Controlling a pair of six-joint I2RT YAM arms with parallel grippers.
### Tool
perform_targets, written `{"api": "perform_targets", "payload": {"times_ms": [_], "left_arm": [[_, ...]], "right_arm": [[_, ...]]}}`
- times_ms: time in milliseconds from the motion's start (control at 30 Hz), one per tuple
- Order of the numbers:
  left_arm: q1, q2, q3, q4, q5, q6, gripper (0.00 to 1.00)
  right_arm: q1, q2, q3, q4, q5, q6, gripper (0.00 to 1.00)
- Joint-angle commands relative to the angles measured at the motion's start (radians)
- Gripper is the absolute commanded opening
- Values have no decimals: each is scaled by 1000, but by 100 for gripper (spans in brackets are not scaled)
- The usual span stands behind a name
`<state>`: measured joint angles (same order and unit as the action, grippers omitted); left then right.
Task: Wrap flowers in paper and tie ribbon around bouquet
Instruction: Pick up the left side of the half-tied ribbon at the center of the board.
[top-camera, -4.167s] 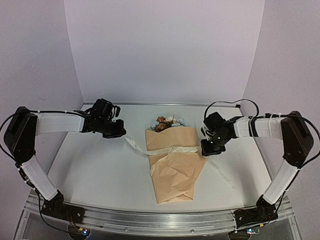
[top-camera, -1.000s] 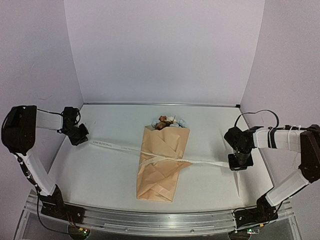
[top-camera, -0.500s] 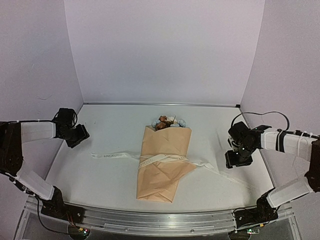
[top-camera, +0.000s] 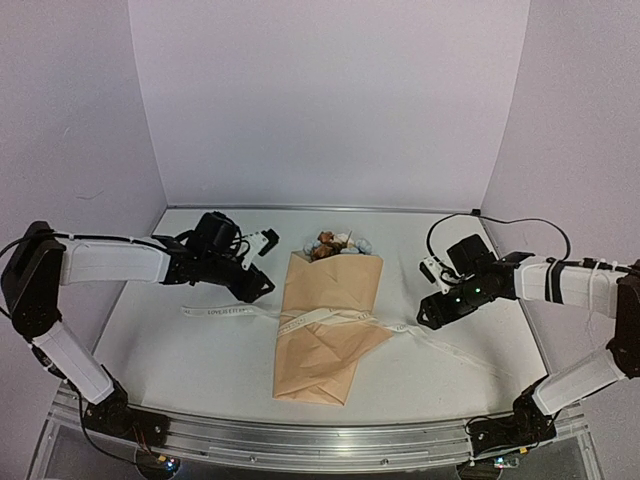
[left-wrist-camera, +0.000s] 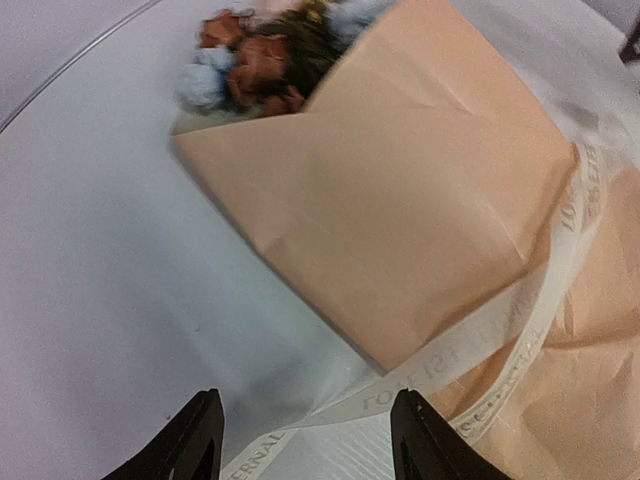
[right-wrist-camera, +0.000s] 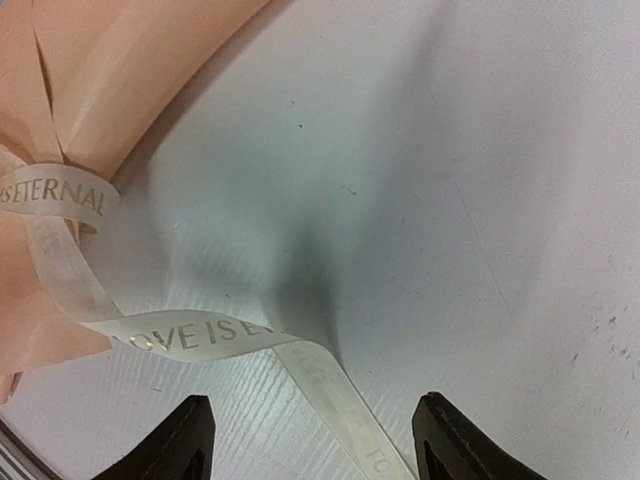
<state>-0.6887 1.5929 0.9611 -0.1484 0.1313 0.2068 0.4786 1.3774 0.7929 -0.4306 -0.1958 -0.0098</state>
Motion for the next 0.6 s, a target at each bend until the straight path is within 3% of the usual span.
{"api": "perform_targets", "payload": {"times_ms": [0,567], "left_arm": [[-11,80,68,-34,56,309,57],[-87,185,118,-70,76,427,57]], "right_arm": [[2,5,33,80,-96,-77,70],[2,22,5,101,-80,-164,70]]}}
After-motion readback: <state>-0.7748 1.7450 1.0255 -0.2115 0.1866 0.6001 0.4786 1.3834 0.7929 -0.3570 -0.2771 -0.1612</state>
